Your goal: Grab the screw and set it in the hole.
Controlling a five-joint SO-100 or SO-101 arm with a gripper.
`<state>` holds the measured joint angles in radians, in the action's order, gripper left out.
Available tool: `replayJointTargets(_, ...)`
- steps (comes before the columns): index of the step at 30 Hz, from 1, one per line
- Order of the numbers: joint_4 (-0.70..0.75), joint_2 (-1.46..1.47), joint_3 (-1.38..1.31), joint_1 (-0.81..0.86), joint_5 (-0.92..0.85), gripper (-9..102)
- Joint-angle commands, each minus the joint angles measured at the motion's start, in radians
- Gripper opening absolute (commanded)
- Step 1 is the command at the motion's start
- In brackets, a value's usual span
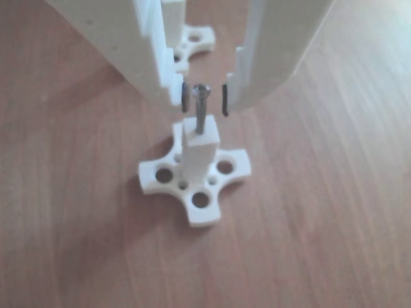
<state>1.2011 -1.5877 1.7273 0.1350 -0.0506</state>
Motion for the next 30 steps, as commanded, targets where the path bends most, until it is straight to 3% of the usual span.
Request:
replayJointTargets(1,-0.014,-0.025,-0.066,0.009,-0.012,5)
replayJointTargets(30,-0.021,-0.029,-0.060,0.017,-0.020,4)
